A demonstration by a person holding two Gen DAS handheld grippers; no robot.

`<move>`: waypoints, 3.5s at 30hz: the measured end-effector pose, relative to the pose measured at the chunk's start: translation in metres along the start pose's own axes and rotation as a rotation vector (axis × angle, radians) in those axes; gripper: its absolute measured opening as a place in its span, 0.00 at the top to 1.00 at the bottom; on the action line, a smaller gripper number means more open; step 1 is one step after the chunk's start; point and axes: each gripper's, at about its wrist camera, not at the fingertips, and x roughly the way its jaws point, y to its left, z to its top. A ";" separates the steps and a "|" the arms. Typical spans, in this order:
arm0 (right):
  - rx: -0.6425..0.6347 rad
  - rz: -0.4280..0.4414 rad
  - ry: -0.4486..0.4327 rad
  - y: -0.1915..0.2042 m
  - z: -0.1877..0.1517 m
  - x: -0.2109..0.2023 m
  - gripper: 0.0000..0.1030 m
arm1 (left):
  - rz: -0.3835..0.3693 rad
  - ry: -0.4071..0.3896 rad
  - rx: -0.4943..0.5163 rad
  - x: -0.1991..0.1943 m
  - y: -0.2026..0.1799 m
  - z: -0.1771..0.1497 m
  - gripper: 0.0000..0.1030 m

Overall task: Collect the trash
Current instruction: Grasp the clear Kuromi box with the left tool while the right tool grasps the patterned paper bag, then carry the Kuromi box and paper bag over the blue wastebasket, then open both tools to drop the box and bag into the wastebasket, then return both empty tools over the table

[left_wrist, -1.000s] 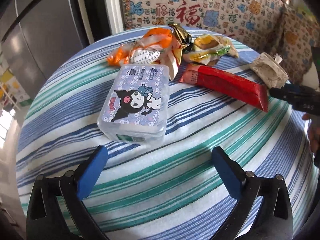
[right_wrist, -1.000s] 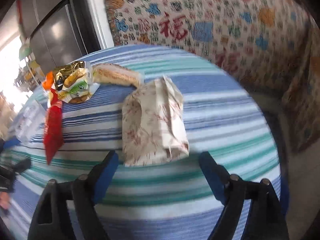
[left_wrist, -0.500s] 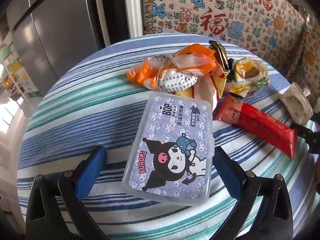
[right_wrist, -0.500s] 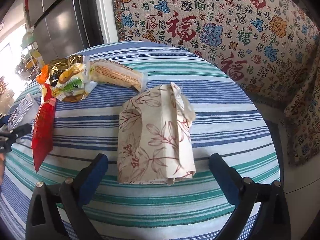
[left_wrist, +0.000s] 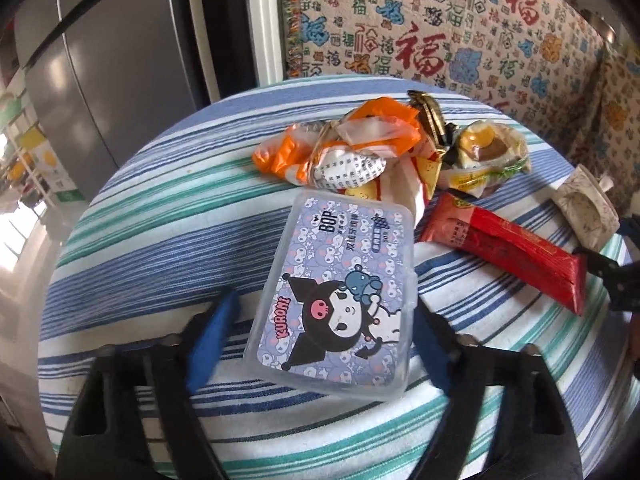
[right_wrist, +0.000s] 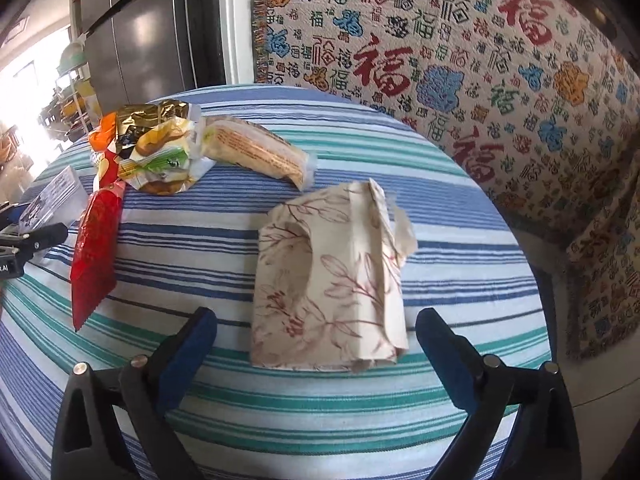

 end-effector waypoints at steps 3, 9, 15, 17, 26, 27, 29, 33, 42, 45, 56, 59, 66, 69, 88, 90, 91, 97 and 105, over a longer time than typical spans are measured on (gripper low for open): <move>0.053 0.036 0.007 -0.006 0.002 -0.003 0.39 | -0.004 -0.020 0.017 -0.008 -0.002 -0.004 0.39; 0.062 0.059 0.023 -0.010 -0.002 -0.015 0.40 | -0.030 -0.064 -0.004 -0.025 0.001 -0.004 0.40; 0.078 0.088 -0.004 -0.023 -0.011 -0.048 0.40 | -0.095 -0.102 -0.007 -0.051 -0.009 -0.004 0.40; 0.083 0.093 -0.015 -0.030 -0.015 -0.058 0.40 | -0.116 -0.117 0.029 -0.060 -0.022 -0.007 0.40; 0.094 0.084 -0.021 -0.051 -0.034 -0.087 0.40 | -0.233 -0.152 0.116 -0.081 -0.084 -0.008 0.40; 0.092 0.084 -0.024 -0.053 -0.036 -0.091 0.40 | -0.241 -0.153 0.121 -0.082 -0.089 -0.009 0.40; 0.090 0.081 -0.029 -0.056 -0.039 -0.097 0.40 | -0.253 -0.155 0.139 -0.085 -0.101 -0.010 0.40; 0.091 0.067 -0.031 -0.069 -0.049 -0.109 0.40 | -0.271 -0.148 0.170 -0.087 -0.124 -0.013 0.40; 0.162 0.021 -0.048 -0.115 -0.074 -0.135 0.40 | -0.353 -0.136 0.250 -0.094 -0.193 -0.021 0.40; 0.203 0.002 -0.053 -0.137 -0.088 -0.148 0.40 | -0.398 -0.130 0.269 -0.097 -0.222 -0.022 0.40; 0.361 -0.080 -0.104 -0.225 -0.134 -0.195 0.40 | -0.529 -0.156 0.401 -0.120 -0.342 -0.017 0.40; 0.398 -0.103 -0.095 -0.244 -0.148 -0.196 0.40 | -0.556 -0.152 0.415 -0.118 -0.368 -0.015 0.40; 0.460 -0.141 -0.069 -0.282 -0.174 -0.190 0.39 | -0.594 -0.139 0.433 -0.104 -0.421 -0.009 0.40; 0.473 -0.154 -0.050 -0.296 -0.183 -0.184 0.39 | -0.597 -0.130 0.441 -0.095 -0.438 -0.007 0.40; 0.443 -0.147 0.127 -0.345 -0.223 -0.124 0.38 | -0.627 0.018 0.475 -0.016 -0.525 -0.013 0.39; 0.421 -0.132 0.132 -0.344 -0.229 -0.117 0.31 | -0.639 0.038 0.470 -0.010 -0.529 -0.013 0.38; 0.408 -0.133 0.141 -0.342 -0.231 -0.113 0.20 | -0.648 0.055 0.467 -0.005 -0.531 -0.014 0.31; 0.367 -0.160 0.144 -0.338 -0.235 -0.114 0.18 | -0.653 0.042 0.461 -0.002 -0.539 -0.015 0.13; 0.314 -0.235 0.043 -0.326 -0.215 -0.144 0.18 | -0.672 -0.022 0.398 -0.047 -0.499 -0.002 0.12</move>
